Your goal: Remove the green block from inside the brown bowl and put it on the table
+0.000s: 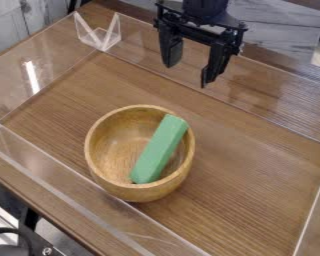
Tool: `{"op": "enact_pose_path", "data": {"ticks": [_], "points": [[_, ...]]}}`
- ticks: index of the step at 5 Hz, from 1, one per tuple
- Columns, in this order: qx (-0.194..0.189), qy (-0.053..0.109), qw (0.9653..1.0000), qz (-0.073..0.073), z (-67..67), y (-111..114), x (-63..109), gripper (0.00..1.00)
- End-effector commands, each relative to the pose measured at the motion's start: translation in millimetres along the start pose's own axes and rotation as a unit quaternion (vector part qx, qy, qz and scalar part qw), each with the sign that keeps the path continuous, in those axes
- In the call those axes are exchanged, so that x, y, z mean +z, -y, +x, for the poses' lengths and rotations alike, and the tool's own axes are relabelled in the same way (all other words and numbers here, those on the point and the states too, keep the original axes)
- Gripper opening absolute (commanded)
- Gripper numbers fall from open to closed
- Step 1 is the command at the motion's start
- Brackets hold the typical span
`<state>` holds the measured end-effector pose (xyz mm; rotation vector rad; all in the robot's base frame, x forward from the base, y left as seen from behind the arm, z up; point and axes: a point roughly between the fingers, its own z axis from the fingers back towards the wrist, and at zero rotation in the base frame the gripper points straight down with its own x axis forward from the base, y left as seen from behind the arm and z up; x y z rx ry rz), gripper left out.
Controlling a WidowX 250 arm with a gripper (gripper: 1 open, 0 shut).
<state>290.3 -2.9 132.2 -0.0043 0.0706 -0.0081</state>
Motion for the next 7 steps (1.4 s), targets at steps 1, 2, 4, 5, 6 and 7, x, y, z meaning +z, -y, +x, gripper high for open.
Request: {"op": "enact_pose_path", "data": {"ticks": [1,2,4,5,6,7], "points": [[-0.002,0.002,1.0000,-0.002,-12.8,-5,-7.8,1.00],[-0.020,0.003,0.9998,-0.003,-53.9,-14,-35.2,1.00],[-0.017,0.057,0.9981,-0.013,-67.4,-4,-68.1,1.00],[-0.014,0.061,0.9979,-0.018,-63.4,-4,-70.3,1.00],[-0.012,0.064,0.9976,-0.021,-59.7,-4,-73.0,1.00],[-0.008,0.067,0.9974,-0.025,-56.7,-4,-75.2,1.00]]}}
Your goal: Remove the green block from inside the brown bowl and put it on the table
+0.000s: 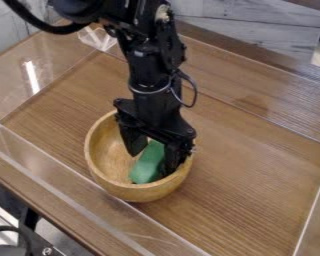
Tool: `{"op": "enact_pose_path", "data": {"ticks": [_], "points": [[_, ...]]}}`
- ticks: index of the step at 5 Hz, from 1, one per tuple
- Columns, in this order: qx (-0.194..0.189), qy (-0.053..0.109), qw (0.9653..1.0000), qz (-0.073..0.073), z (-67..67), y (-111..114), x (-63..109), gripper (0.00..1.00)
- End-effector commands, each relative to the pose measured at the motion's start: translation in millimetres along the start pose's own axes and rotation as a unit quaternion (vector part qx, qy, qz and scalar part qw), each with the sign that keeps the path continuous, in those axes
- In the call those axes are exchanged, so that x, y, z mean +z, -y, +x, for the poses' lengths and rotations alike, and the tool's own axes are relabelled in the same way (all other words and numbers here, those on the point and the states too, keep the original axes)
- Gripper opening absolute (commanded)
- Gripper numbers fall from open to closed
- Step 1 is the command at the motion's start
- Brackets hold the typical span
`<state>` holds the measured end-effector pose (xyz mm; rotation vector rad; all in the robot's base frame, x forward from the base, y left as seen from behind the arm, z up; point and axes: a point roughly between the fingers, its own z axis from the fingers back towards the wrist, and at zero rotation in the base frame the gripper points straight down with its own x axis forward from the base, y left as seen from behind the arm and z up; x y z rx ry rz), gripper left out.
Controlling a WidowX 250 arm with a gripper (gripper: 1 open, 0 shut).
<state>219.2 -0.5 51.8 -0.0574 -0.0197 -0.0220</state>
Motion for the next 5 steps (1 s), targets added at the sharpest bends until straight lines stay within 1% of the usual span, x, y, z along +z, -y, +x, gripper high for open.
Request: {"op": "enact_pose_path", "data": {"ticks": [1,4,5], "points": [[0.003,0.024,0.9997,-0.002,11.9,-3,6.8,1.00],[0.012,0.029,0.9994,-0.012,17.5,-4,-2.9,1.00],[0.012,0.029,0.9994,-0.016,17.7,-3,-4.8,0.00]]}}
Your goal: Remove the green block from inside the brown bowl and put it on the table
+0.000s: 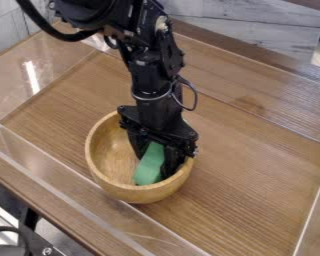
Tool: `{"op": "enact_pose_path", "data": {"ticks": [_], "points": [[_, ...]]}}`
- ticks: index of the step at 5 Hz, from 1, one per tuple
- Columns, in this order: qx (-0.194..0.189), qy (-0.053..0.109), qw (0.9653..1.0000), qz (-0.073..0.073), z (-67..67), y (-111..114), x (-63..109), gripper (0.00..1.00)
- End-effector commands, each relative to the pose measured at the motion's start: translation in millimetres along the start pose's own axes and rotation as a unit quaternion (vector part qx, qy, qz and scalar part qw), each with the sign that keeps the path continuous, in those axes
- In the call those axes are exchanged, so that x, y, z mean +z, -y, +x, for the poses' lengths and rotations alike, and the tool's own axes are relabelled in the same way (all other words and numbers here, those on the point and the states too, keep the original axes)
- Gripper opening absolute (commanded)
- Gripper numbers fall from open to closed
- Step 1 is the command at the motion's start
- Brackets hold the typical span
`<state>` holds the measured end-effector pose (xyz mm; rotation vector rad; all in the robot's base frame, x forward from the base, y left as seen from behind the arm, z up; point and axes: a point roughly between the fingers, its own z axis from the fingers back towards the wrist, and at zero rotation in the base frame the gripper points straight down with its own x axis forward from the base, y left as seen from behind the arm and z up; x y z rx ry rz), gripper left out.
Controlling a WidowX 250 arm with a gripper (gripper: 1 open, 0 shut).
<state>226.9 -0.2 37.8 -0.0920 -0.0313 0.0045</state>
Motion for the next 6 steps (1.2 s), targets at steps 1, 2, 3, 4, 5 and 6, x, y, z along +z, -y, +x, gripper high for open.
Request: {"op": "enact_pose_path", "data": {"ticks": [1,2,3,4,5,6], "points": [[0.002,0.016,0.9999,-0.005,8.3,1,12.7,0.00],[0.007,0.008,0.9999,-0.011,5.8,3,17.3,0.00],[0.012,-0.001,0.9998,-0.017,3.4,6,22.1,0.00],[0.016,-0.006,0.9996,-0.023,2.0,8,27.2,0.00],[0.020,-0.009,0.9993,-0.030,1.8,9,31.9,0.00],[0.022,-0.011,0.9990,-0.036,2.1,11,36.7,0.00]]}}
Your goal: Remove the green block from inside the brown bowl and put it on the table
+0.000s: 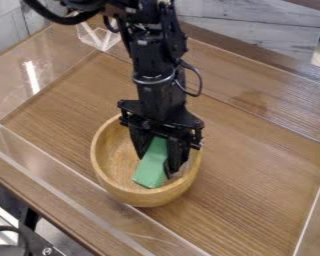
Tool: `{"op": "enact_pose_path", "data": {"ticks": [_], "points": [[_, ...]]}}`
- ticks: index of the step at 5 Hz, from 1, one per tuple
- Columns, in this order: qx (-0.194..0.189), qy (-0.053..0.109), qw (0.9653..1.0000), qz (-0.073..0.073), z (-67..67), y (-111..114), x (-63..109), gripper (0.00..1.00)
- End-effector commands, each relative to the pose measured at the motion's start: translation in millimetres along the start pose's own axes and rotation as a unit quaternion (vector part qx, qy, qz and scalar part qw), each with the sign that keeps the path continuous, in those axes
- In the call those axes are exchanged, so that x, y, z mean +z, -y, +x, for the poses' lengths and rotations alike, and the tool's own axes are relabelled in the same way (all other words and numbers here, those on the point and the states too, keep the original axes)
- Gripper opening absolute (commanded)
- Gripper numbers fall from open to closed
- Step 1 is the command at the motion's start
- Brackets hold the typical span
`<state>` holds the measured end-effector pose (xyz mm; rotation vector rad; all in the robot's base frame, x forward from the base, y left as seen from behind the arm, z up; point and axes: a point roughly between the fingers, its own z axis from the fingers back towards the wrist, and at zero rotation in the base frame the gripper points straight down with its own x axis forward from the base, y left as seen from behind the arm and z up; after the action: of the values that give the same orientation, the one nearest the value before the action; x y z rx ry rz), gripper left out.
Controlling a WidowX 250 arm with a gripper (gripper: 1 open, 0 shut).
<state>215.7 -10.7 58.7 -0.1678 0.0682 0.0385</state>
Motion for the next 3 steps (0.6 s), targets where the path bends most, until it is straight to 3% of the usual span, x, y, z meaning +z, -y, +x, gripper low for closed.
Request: {"op": "enact_pose_path", "data": {"ticks": [1,3], "points": [[0.002,0.039,0.9992,-0.005,11.6,1.6,20.5,0.00],[0.000,0.039,0.9991,-0.019,11.2,10.9,28.6,0.00]]}}
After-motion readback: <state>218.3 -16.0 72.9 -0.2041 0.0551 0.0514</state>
